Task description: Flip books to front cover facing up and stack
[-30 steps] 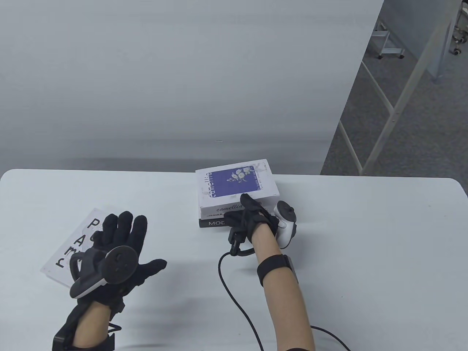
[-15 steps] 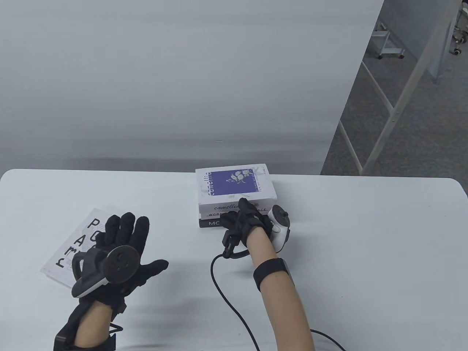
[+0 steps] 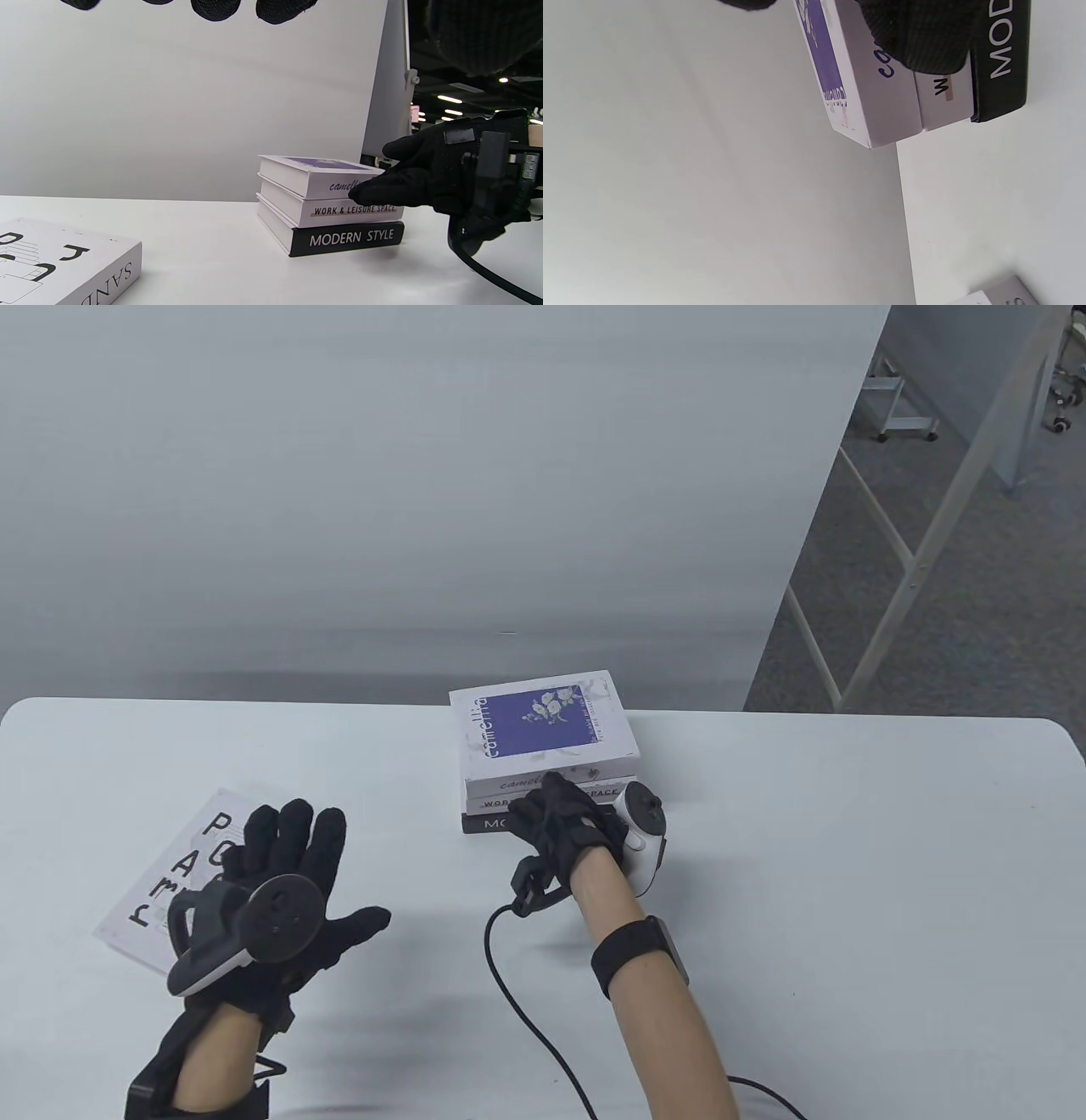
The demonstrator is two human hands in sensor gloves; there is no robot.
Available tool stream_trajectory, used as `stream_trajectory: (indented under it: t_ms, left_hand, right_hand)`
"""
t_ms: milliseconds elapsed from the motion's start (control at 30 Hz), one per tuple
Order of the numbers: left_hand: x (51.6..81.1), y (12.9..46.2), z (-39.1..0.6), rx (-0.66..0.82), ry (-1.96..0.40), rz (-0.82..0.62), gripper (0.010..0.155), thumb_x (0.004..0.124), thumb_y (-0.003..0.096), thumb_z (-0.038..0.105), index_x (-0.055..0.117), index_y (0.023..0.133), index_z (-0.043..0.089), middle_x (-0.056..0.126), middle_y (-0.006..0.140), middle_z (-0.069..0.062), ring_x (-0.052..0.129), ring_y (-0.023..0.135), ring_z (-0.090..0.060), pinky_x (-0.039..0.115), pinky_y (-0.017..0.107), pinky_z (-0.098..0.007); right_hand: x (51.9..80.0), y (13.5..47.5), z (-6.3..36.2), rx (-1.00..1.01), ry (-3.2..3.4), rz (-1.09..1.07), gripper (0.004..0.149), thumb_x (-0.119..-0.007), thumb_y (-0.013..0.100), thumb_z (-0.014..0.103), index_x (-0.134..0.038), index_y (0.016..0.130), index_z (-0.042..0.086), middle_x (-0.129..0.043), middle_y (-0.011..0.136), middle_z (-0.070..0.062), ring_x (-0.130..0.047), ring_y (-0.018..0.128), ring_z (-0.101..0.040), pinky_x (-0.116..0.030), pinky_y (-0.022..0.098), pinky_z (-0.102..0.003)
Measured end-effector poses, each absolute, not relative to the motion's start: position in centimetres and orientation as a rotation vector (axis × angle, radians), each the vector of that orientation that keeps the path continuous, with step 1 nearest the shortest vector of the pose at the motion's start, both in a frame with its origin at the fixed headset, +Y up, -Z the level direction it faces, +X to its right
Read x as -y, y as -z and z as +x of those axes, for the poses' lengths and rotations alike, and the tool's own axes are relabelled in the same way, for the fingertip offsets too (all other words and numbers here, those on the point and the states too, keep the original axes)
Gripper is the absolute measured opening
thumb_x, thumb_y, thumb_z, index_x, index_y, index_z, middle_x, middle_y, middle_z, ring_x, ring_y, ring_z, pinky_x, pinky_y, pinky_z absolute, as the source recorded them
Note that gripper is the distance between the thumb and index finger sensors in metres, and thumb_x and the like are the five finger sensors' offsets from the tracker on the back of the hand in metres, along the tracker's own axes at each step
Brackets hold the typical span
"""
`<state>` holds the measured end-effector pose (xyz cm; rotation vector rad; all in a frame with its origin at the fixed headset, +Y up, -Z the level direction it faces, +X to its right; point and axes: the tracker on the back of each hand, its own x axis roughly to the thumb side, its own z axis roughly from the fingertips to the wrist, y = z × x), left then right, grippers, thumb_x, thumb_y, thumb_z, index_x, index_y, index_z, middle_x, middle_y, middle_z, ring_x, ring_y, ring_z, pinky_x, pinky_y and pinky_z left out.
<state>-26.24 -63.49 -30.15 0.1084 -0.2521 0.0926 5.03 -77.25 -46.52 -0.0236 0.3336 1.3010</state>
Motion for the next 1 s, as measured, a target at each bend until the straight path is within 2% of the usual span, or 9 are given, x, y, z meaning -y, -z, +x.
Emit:
stream_trajectory:
  t_ms: [200, 367, 467, 600, 733, 900, 1000]
  left_hand:
    - [64.0, 30.4, -25.2, 0.278, -0.074, 0.096, 0.105, 0.068, 0.0406, 0.078, 0.036, 0.114, 0.010, 0.032, 0.114, -0.032, 0.033, 0.100, -0.066, 0.046, 0.064, -0.079]
    - [65.0, 30.6, -23.9, 0.311, -0.054, 0.070, 0.105, 0.068, 0.0410, 0.078, 0.036, 0.114, 0.010, 0.030, 0.114, -0.032, 0.032, 0.100, -0.065, 0.045, 0.065, -0.078]
    - [65.5, 30.8, -23.1, 0.315, -0.041, 0.064, 0.106, 0.067, 0.0412, 0.078, 0.033, 0.114, 0.009, 0.022, 0.112, -0.033, 0.033, 0.099, -0.068, 0.045, 0.064, -0.078]
    - [66.3, 30.9, -22.3, 0.323, -0.011, 0.053, 0.107, 0.066, 0.0412, 0.079, 0.031, 0.114, 0.009, 0.022, 0.112, -0.033, 0.025, 0.098, -0.067, 0.038, 0.063, -0.080]
    - [67.2, 31.1, -21.5, 0.336, 0.001, 0.016, 0.107, 0.066, 0.0410, 0.079, 0.032, 0.114, 0.009, 0.023, 0.113, -0.033, 0.023, 0.098, -0.066, 0.036, 0.063, -0.081]
    - [68.3, 31.4, -20.8, 0.351, 0.020, -0.013, 0.107, 0.065, 0.0409, 0.079, 0.032, 0.114, 0.009, 0.024, 0.113, -0.033, 0.023, 0.099, -0.066, 0.035, 0.063, -0.081]
    - [69.1, 31.8, -20.7, 0.354, 0.009, -0.049, 0.106, 0.065, 0.0413, 0.079, 0.031, 0.114, 0.009, 0.025, 0.112, -0.034, 0.030, 0.098, -0.066, 0.041, 0.064, -0.078]
  right_hand:
    - [75.9, 44.3, 7.4, -0.293, -1.474, 0.119, 0.074, -0.054, 0.057, 0.040, -0.015, 0.096, -0.008, -0.035, 0.092, -0.045, -0.063, 0.081, -0.054, -0.072, 0.056, -0.053]
    - [74.7, 41.9, 9.6, -0.267, -1.681, 0.274, 0.079, -0.064, 0.055, 0.044, -0.019, 0.100, -0.003, -0.032, 0.097, -0.043, -0.052, 0.079, -0.066, -0.062, 0.053, -0.066]
    - [74.0, 40.5, 10.5, -0.221, -1.827, 0.348, 0.080, -0.067, 0.053, 0.047, -0.022, 0.101, 0.001, -0.034, 0.099, -0.040, -0.052, 0.078, -0.068, -0.061, 0.051, -0.069]
    - [72.8, 38.2, 11.6, -0.151, -1.995, 0.440, 0.081, -0.072, 0.050, 0.047, -0.028, 0.102, 0.003, -0.036, 0.100, -0.040, -0.050, 0.079, -0.070, -0.056, 0.049, -0.074]
    - [71.9, 36.4, 12.8, -0.083, -2.211, 0.522, 0.082, -0.074, 0.048, 0.049, -0.032, 0.103, 0.004, -0.037, 0.100, -0.041, -0.050, 0.081, -0.069, -0.053, 0.050, -0.076]
    - [71.7, 34.9, 14.7, -0.027, -2.378, 0.549, 0.080, -0.076, 0.047, 0.051, -0.035, 0.104, 0.011, -0.039, 0.102, -0.037, -0.050, 0.083, -0.068, -0.051, 0.051, -0.077]
    - [71.9, 34.2, 16.0, -0.012, -2.476, 0.544, 0.082, -0.078, 0.046, 0.052, -0.037, 0.104, 0.010, -0.039, 0.102, -0.038, -0.049, 0.083, -0.069, -0.050, 0.051, -0.079]
